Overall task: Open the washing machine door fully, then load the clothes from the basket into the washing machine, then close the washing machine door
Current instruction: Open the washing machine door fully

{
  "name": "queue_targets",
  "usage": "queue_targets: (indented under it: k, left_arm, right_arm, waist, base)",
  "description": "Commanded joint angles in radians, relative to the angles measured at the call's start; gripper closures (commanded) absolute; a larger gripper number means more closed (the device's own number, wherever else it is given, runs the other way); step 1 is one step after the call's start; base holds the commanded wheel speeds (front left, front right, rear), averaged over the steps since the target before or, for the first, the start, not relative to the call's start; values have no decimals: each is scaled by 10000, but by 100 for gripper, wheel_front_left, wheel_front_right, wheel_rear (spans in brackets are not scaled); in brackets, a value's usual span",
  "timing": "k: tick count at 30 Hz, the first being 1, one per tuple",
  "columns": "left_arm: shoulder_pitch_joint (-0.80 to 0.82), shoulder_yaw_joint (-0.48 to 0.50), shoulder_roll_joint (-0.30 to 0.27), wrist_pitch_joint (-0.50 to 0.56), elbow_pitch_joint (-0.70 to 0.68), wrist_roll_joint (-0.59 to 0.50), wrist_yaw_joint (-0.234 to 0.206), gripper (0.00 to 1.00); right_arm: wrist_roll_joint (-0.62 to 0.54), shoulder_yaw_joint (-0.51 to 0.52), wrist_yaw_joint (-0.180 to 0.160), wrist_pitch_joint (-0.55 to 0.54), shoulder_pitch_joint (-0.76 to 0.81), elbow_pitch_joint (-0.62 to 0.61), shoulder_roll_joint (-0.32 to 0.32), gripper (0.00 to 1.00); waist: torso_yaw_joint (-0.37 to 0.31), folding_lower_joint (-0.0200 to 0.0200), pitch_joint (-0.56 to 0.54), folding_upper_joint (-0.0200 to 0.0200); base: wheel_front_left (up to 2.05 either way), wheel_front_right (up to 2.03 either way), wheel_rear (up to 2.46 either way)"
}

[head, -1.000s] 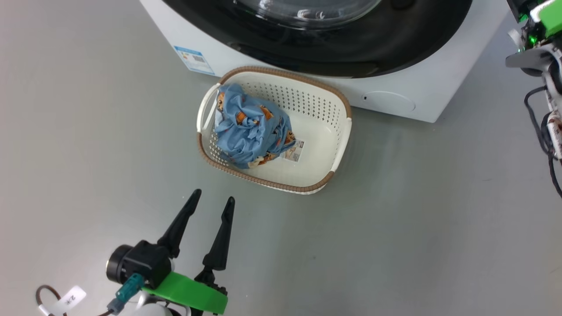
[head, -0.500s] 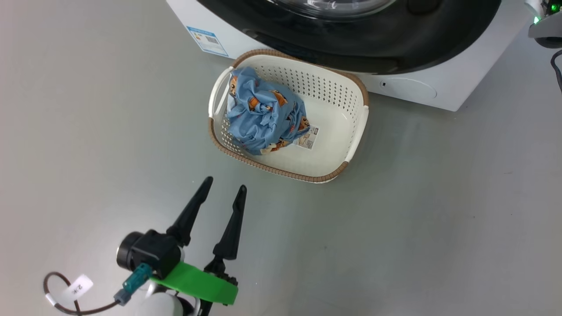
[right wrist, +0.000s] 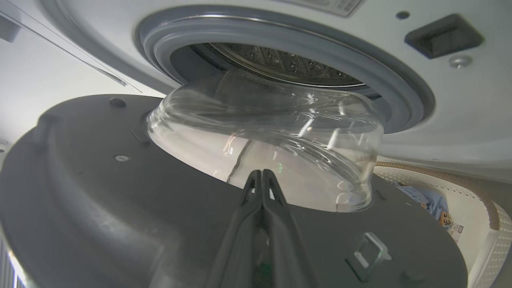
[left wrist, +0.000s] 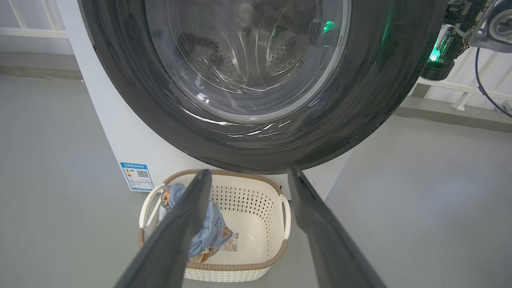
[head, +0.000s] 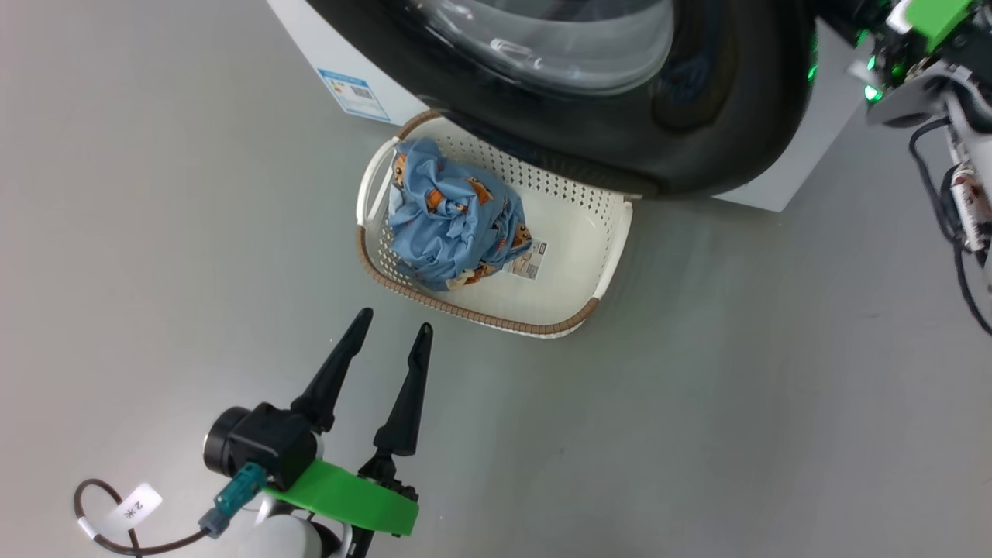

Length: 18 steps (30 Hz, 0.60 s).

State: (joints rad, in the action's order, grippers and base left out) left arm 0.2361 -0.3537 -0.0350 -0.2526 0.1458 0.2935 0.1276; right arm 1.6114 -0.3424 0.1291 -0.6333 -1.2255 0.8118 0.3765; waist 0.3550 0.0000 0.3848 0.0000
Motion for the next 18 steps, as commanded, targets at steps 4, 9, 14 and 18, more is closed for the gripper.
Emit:
queue_targets:
  k: [4, 9, 14, 18]
  left_arm:
    - [-27, 379, -235, -92, -127, -76, 31, 0]
    - [-198, 413, -280, -92, -76, -107, 31, 0]
    - [-382, 472, -330, -92, -65, -122, 31, 0]
    - [-602, 632, -340, -92, -55, -160, 31, 0]
  right_arm:
    - [-137, -290, 16, -361, 680, -649, -358, 100]
    - [-80, -432, 16, -683, 1329, -1066, -429, 100]
    - [-45, -570, 16, -951, 1948, -1557, -505, 100]
    - [-31, -713, 16, -1146, 2486, -2050, -613, 100]
  waist:
    - [-187, 0, -318, 0]
    - [-275, 0, -610, 0]
    - [-257, 0, -891, 0]
    - [-207, 0, -1122, 0]
  base:
    - [0, 0, 0]
    - [0, 0, 0]
    - [0, 0, 0]
    - [0, 0, 0]
